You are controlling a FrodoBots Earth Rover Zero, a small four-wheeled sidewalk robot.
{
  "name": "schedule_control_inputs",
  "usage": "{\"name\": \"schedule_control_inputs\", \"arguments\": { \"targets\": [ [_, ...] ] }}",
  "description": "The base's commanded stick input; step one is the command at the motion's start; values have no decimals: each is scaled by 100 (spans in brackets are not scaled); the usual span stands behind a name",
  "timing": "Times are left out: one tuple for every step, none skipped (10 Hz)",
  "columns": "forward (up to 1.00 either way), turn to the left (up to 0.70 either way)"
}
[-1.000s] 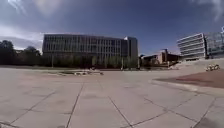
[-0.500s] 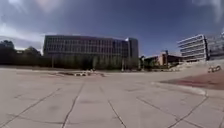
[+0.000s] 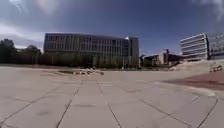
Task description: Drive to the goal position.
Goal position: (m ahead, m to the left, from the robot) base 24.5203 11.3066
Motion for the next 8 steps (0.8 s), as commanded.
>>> {"name": "schedule_control_inputs", "arguments": {
  "targets": [
    [50, 0],
    [50, 0],
    [50, 0],
    [50, 0],
    [50, 0],
    [50, 0],
    [50, 0],
    [50, 0]
  ]
}}
